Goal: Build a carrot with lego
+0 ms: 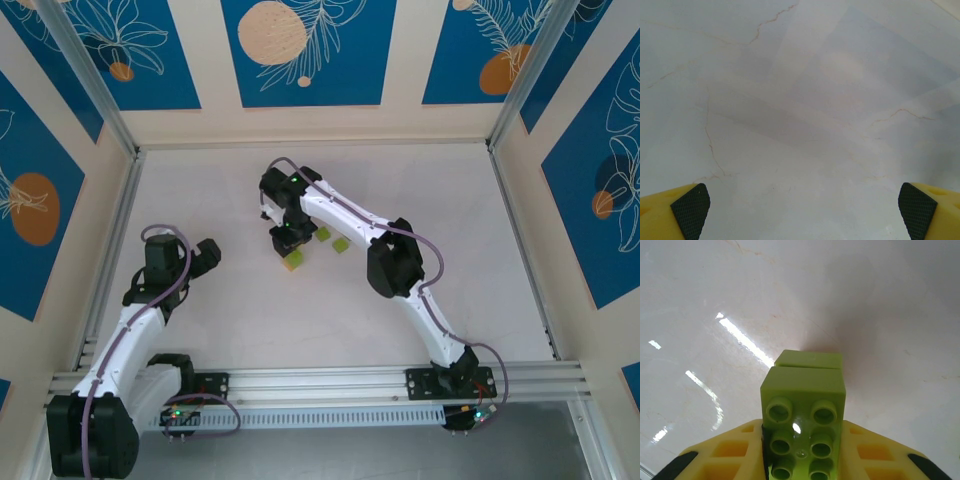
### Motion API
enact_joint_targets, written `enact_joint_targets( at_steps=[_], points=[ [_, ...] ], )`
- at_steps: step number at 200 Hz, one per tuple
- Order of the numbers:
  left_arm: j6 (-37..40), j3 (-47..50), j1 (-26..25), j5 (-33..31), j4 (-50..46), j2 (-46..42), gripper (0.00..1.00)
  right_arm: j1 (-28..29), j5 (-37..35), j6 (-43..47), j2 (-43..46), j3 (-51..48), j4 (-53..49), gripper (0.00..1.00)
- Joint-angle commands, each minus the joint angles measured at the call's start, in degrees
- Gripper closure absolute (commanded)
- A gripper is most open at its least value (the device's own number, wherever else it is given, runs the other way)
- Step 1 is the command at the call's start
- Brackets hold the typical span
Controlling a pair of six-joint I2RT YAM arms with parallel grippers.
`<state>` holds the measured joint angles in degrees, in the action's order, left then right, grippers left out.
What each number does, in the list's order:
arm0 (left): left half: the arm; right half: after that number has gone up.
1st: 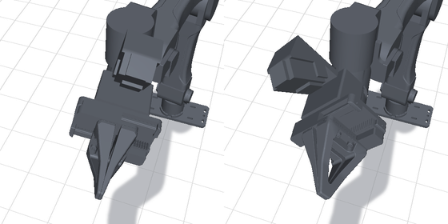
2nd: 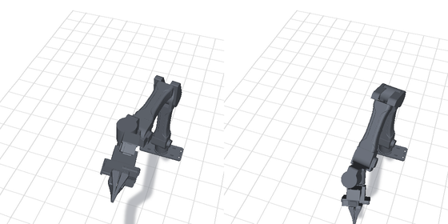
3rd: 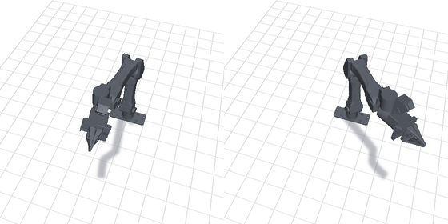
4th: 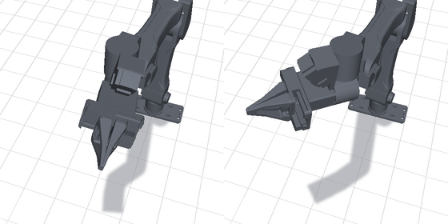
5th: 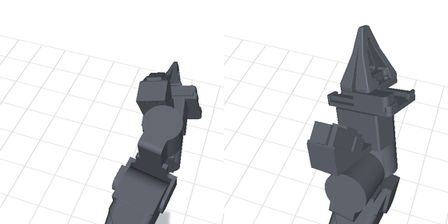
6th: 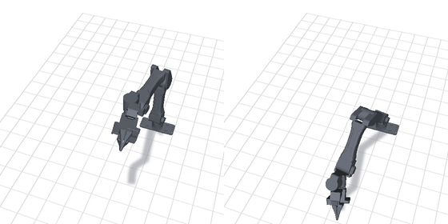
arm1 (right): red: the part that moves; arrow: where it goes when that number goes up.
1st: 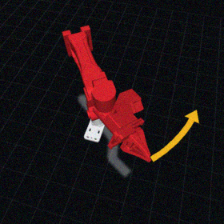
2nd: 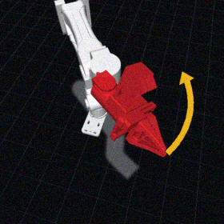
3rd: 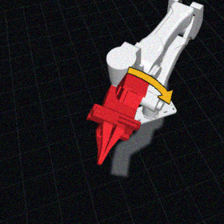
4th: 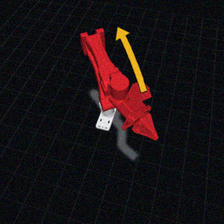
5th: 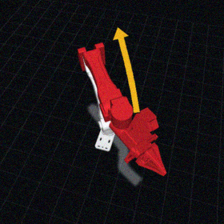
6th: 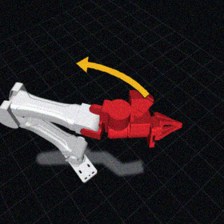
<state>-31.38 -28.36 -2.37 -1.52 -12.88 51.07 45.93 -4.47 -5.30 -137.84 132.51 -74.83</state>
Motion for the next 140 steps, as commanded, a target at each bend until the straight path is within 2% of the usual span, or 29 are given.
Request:
enact_joint_targets(
  at_steps=[1,74,140],
  points=[
    [0.84,0.15,0.07,0.38,0.02,-0.53,0.01,0.98,0.55,-0.41,-2.78,0.89,-2.42,0.69],
    [0.85,0.23,0.09,0.38,0.21,-0.62,0.01,3.17,-4.23,-1.29,-4.05,-3.72,-2.77,0.69],
    [0.89,0.57,0.09,0.38,0.29,-0.71,0.01,3.73,-0.16,-1.75,-5.25,-11.14,0.23,0.69]
  ],
)
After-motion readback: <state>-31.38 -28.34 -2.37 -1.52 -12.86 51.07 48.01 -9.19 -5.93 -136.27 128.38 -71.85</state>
